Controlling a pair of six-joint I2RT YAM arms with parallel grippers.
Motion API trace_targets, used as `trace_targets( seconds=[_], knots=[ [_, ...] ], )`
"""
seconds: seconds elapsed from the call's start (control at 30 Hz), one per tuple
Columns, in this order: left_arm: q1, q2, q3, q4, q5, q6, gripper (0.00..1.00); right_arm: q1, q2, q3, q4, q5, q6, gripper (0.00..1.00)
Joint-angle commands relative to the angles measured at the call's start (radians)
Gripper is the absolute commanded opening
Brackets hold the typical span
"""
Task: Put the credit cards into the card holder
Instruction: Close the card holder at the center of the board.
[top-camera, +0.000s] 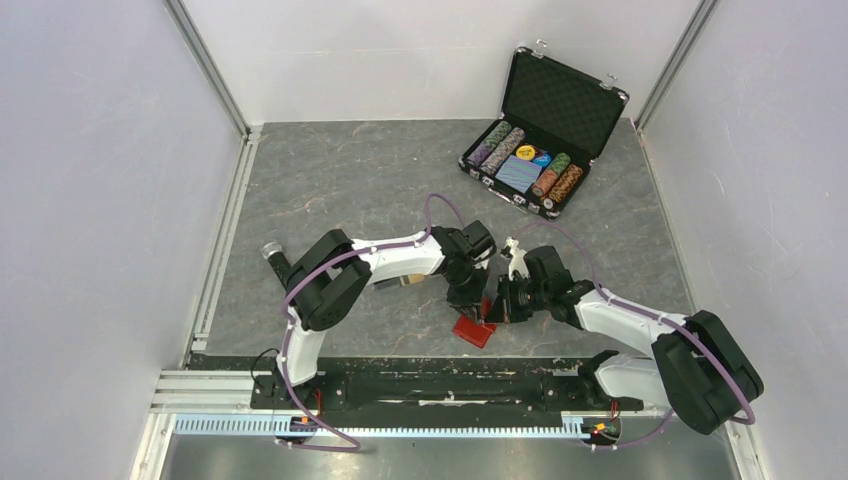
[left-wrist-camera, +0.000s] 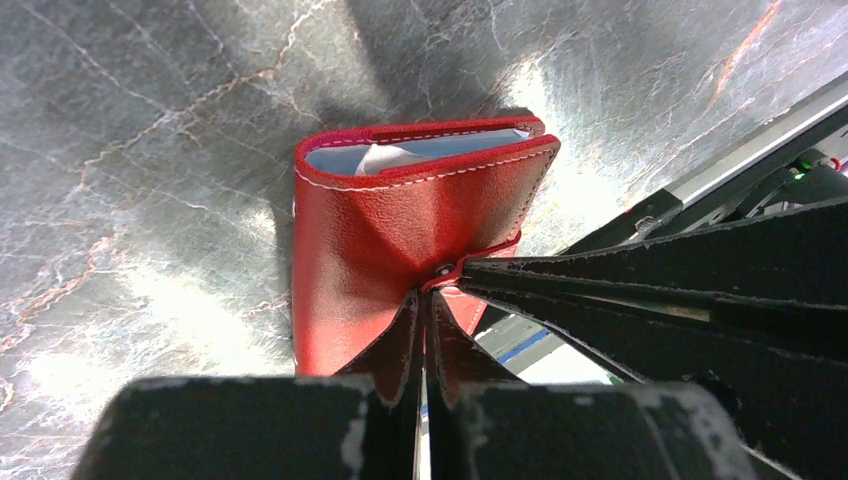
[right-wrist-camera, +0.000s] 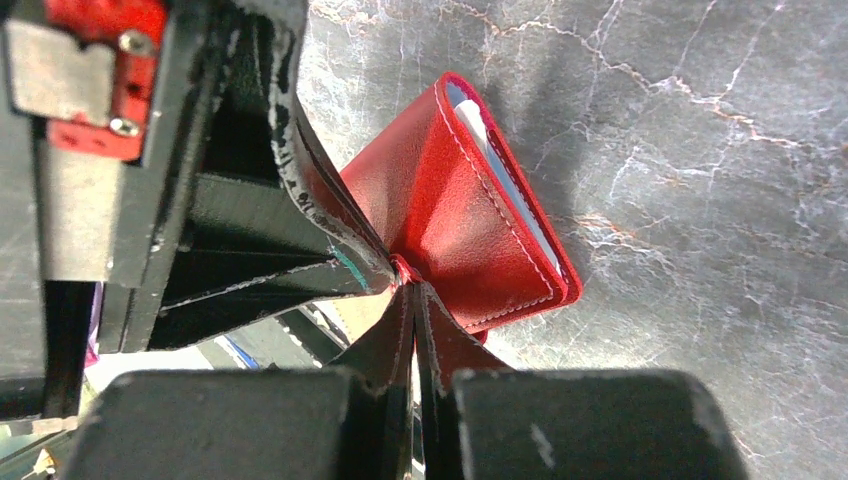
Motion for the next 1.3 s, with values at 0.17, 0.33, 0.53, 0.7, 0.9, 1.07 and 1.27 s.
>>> trace_targets(
  seconds=[0.17,0.33,0.53,0.7,0.9,1.07,1.27],
  knots=[
    [-0.039,0.106,-0.050,0.275,0.009,-0.084,0.02,0.061,0.108,-0.088,-0.248,0.396,-0.060,0.00],
    [-0.037,0.063,-0.093,0.314,0.009,-0.086,0.02,0.061,-0.041,-0.080,-0.203,0.316,-0.079,0.00],
    [-0.037,0.031,-0.126,0.311,0.007,-0.074,0.02,0.061,-0.215,-0.033,-0.167,0.269,-0.062,0.00],
    [-0.037,-0.016,-0.148,0.305,-0.018,-0.068,0.02,0.061,-0.255,-0.016,-0.132,0.239,-0.047,0.00],
    [-0.037,-0.042,-0.149,0.273,-0.037,-0.052,0.02,0.060,-0.245,0.001,-0.104,0.214,-0.041,0.00],
    [-0.037,-0.122,-0.154,0.265,-0.081,-0.024,0.28,0.053,-0.272,0.050,-0.103,0.213,-0.036,0.01],
    [-0.033,-0.266,-0.175,0.307,-0.121,-0.023,0.49,0.016,-0.305,0.112,-0.121,0.200,-0.027,0.15]
  ],
)
